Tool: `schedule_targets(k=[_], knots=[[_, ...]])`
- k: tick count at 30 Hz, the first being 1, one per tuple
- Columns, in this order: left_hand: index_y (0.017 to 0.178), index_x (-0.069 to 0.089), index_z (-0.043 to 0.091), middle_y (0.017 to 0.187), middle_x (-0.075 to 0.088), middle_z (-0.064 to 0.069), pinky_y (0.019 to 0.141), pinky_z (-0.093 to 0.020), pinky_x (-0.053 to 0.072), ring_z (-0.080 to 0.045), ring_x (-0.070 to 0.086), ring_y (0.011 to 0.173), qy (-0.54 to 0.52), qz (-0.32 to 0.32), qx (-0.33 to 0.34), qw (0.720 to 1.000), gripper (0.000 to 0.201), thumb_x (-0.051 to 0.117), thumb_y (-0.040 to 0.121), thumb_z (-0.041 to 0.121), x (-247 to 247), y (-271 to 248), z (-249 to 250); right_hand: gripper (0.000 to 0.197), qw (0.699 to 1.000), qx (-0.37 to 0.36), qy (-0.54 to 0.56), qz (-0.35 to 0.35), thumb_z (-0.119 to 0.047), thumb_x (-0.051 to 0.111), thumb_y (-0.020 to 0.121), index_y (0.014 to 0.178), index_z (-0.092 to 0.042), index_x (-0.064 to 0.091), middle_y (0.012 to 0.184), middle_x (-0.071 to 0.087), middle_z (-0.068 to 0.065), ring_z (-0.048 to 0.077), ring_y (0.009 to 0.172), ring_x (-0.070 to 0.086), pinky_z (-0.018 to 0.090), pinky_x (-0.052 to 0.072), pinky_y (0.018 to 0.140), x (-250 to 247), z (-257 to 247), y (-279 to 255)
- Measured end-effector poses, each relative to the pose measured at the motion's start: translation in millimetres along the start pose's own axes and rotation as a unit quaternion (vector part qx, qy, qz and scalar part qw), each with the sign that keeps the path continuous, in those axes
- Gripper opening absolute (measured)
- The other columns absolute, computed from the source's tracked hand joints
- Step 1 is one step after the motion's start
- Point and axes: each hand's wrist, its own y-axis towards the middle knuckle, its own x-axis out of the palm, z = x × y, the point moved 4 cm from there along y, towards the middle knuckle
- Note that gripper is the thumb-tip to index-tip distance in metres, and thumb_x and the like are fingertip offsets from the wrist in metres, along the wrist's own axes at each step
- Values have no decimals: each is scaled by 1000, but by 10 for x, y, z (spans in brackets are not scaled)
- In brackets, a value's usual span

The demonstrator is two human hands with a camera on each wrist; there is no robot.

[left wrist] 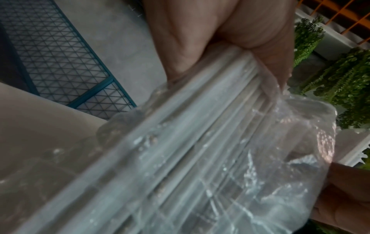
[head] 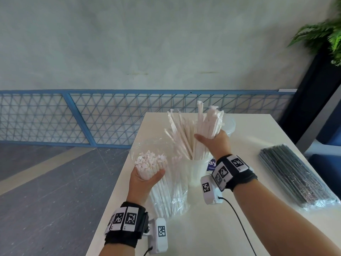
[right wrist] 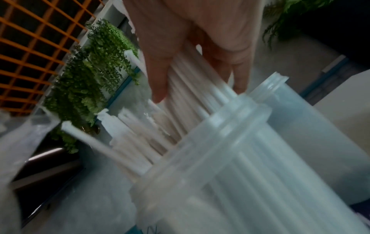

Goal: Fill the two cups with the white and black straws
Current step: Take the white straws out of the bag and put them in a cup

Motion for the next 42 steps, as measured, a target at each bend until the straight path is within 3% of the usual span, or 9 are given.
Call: schedule_targets(k=[4,8,11,16,24,30,35,39,42], knots=[[100,64,20,102,72,-4,76,-15,53,-12,68,98,-2,-12,3,1000,44,73,68,-9,33,-10,-9,86,995,-87,-21,-32,-31,83,64,137,-27,37,149,26,6,20,134,32,24,26,100,-15,7,-153],[105,64,17,107,71,-9,83,-22,54,-18,67,102,3,-19,-9,1000,49,78,62,-2,28,-21,-26,55,951,-266,31,157,-36,72,74,121,-20,47,129,39,3,17,120,43,25,35,101,-89,-16,-620],[111,63,12,107,71,-8,93,-36,51,-21,66,105,25,-38,-28,999,59,81,55,12,38,-50,-43,44,945,-317,44,62,-36,65,79,116,-26,45,115,47,-2,6,100,51,11,40,90,127,2,-934],[116,61,10,110,71,-6,91,-33,52,-19,66,106,49,-76,-46,995,61,85,59,10,16,-103,-71,46,955,-289,33,-66,-43,61,80,122,-32,45,123,51,-14,-1,111,48,7,34,94,380,111,-1028],[108,64,8,98,74,-7,83,-35,55,-22,69,96,103,-73,-89,988,60,87,54,18,-123,-154,-317,37,944,-323,-58,13,-42,58,82,114,-23,62,111,48,-10,5,96,38,2,27,93,435,178,-1044],[105,65,10,94,73,-3,73,-20,53,-14,70,92,140,-88,-115,980,55,83,53,21,-149,-176,-456,64,958,-240,-81,-136,-64,45,74,116,-19,60,95,53,-16,-2,84,46,5,33,75,621,331,-1021],[110,63,7,101,73,-7,79,-23,54,-17,69,97,136,-117,-125,976,54,85,61,14,-140,-163,-502,55,964,-202,-75,-158,-57,68,68,104,-16,58,106,51,-15,9,104,40,12,30,83,673,294,-982],[110,63,8,101,72,-1,76,-15,50,-8,68,96,170,-148,-123,966,46,80,67,8,-94,-156,-473,40,969,-173,-37,-172,-41,82,61,82,-25,53,88,51,-15,8,92,46,7,37,77,668,261,-979],[109,63,15,101,71,4,73,-12,49,-2,67,92,189,-166,-116,961,44,79,69,8,-46,-157,-446,39,971,-124,5,-205,-31,85,61,85,-25,55,86,62,-10,-3,82,58,11,43,72,663,286,-978]])
